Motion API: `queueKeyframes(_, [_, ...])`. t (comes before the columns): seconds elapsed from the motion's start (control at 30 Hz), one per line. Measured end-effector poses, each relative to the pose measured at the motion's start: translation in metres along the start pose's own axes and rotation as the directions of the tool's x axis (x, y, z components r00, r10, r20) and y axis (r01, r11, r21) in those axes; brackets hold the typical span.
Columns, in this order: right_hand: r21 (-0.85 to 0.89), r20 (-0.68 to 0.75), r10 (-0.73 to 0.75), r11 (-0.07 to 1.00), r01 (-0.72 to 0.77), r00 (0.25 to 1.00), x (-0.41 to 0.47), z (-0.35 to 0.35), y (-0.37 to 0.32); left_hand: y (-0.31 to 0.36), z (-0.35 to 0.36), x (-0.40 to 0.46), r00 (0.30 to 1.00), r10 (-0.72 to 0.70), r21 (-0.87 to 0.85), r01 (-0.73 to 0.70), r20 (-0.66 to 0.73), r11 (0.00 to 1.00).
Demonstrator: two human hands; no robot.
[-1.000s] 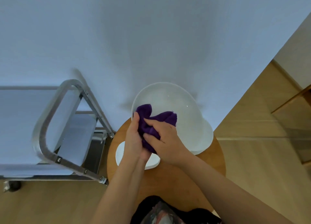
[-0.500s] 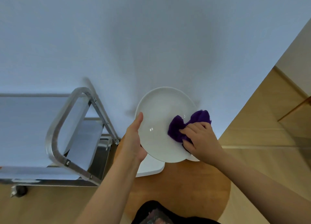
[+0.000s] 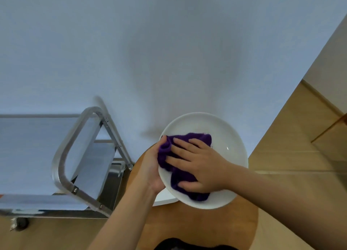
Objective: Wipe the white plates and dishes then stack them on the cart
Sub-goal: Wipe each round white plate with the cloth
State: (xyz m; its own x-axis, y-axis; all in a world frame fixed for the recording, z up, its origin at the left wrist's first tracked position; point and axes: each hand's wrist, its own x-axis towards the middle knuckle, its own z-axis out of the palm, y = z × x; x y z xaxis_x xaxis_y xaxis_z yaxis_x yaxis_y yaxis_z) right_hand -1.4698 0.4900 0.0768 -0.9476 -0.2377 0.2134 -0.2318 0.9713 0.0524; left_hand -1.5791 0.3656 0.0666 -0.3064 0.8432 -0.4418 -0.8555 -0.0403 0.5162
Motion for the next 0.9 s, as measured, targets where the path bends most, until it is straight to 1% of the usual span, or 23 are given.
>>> queueKeyframes(0.03, [-0.017,-0.037,-0.01,1.0,0.009,0.999,0.003,0.0,0.004,0.001,0.002,0.0,0.999,0.02,-0.008,-0.02,0.03,1.0])
queueKeyframes(0.1, [-0.063,-0.069,-0.003,0.998,-0.002,0.998,0.007,0.0,0.012,0.006,0.006,0.0,0.995,0.073,0.019,-0.075,0.062,0.997])
queueKeyframes(0.13, [-0.063,-0.064,0.041,0.997,-0.045,0.997,0.009,0.0,0.017,0.008,0.008,-0.001,0.992,0.1,0.034,-0.103,0.083,0.994])
queueKeyframes(0.2, [0.021,-0.048,0.226,0.974,-0.225,0.973,0.013,-0.002,0.027,0.013,0.009,-0.001,0.979,0.164,0.027,-0.168,0.117,0.985])
queueKeyframes(0.23, [0.083,-0.048,0.341,0.938,-0.337,0.939,0.013,-0.002,0.033,0.015,0.01,0.0,0.973,0.195,0.01,-0.198,0.127,0.98])
queueKeyframes(0.3, [0.17,-0.054,0.534,0.837,-0.52,0.844,0.01,0.001,0.038,0.017,0.013,0.0,0.962,0.233,-0.033,-0.231,0.139,0.972])
queueKeyframes(0.37, [0.213,-0.025,0.648,0.748,-0.629,0.761,0.005,0.008,0.03,0.019,0.019,0.002,0.963,0.238,-0.056,-0.233,0.126,0.971])
queueKeyframes(0.43, [0.243,0.069,0.693,0.687,-0.685,0.718,0.0,0.014,0.012,0.021,0.026,0.005,0.973,0.222,-0.077,-0.217,0.07,0.973])
queueKeyframes(0.47, [0.275,0.114,0.688,0.671,-0.689,0.716,-0.002,0.016,0.003,0.022,0.029,0.006,0.979,0.202,-0.087,-0.198,0.037,0.976])
queueKeyframes(0.53, [0.349,0.183,0.638,0.669,-0.656,0.748,-0.005,0.015,-0.014,0.023,0.034,0.008,0.985,0.168,-0.079,-0.17,-0.039,0.982])
queueKeyframes(0.57, [0.367,0.199,0.606,0.682,-0.632,0.77,-0.005,0.014,-0.019,0.024,0.037,0.008,0.985,0.149,-0.073,-0.156,-0.087,0.985])
queueKeyframes(0.63, [0.363,0.172,0.559,0.73,-0.58,0.811,-0.005,0.012,-0.025,0.025,0.041,0.009,0.974,0.098,-0.078,-0.116,-0.203,0.99])
queueKeyframes(0.67, [0.34,0.102,0.553,0.762,-0.551,0.827,-0.003,0.011,-0.029,0.024,0.043,0.011,0.965,0.076,-0.082,-0.1,-0.251,0.992])
queueKeyframes(0.7, [0.322,-0.013,0.55,0.793,-0.517,0.835,-0.002,0.01,-0.032,0.024,0.046,0.012,0.957,0.063,-0.078,-0.088,-0.285,0.993])
queueKeyframes(0.73, [0.319,-0.12,0.555,0.806,-0.498,0.823,0.0,0.009,-0.034,0.026,0.048,0.013,0.95,0.061,-0.064,-0.084,-0.306,0.994])
queueKeyframes(0.77, [0.355,-0.193,0.575,0.797,-0.489,0.795,0.001,0.007,-0.035,0.028,0.05,0.013,0.952,0.072,-0.041,-0.088,-0.298,0.995])
queueKeyframes(0.8, [0.438,-0.223,0.605,0.763,-0.476,0.764,0.002,0.003,-0.036,0.031,0.052,0.011,0.96,0.103,-0.009,-0.109,-0.259,0.994])
queueKeyframes(0.83, [0.566,-0.214,0.658,0.686,-0.458,0.722,0.003,-0.005,-0.035,0.034,0.052,0.008,0.964,0.158,0.023,-0.156,-0.214,0.987])
queueKeyframes(0.87, [0.707,-0.183,0.723,0.568,-0.422,0.666,0.003,-0.012,-0.032,0.036,0.049,0.006,0.959,0.223,0.077,-0.212,-0.178,0.974])
queueKeyframes(0.9, [0.85,-0.124,0.785,0.4,-0.343,0.607,0.004,-0.018,-0.024,0.035,0.044,0.004,0.948,0.278,0.147,-0.257,-0.152,0.955])
